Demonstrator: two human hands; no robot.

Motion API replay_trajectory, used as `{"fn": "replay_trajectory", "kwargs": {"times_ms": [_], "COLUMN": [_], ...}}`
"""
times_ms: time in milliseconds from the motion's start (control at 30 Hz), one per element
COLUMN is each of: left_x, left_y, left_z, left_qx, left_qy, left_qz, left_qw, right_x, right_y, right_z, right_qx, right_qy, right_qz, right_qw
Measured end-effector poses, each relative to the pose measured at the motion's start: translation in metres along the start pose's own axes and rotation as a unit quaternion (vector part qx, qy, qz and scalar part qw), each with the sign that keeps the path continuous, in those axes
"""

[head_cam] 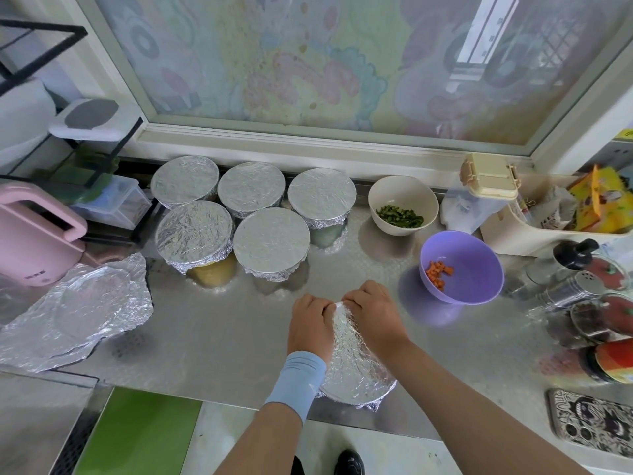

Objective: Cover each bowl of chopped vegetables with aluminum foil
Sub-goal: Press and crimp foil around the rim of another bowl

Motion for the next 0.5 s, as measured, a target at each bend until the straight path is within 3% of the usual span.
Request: {"fn": "replay_trajectory", "kwargs": {"times_ms": [200,333,500], "left_x": [0.002,-0.001,-0.005], "left_y": [-0.012,-0.010,-0.013], "left_z": [-0.004,-0.004,-0.006], "left_qx": [-0.052,-0.048,-0.049], "left_qy": [0.002,-0.015,0.013], "left_qz": [0.027,0.013,0.003], "left_qw": [0.998,0.999,0.999], "right_x": [0.003,-0.002,-0.002], "right_y": [-0.005,-0.005,0.000], "right_z": [-0.006,-0.009,-0.011], "right_qx": [-0.003,0.007,0.012], "right_qy": [-0.007,0.056,0.063], "right_qz": [0.013,0.066,0.047], "right_qw": [1.000,0.996,0.997]}}
Point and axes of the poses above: each hand's wrist, its own y-axis towards the middle knuckle, its own z-axis out of the palm, x = y × z, the point moved 2 cm from there along y, towards the middle knuckle, and after that the axes turned 3 degrees about -y, right-handed, at the moved point
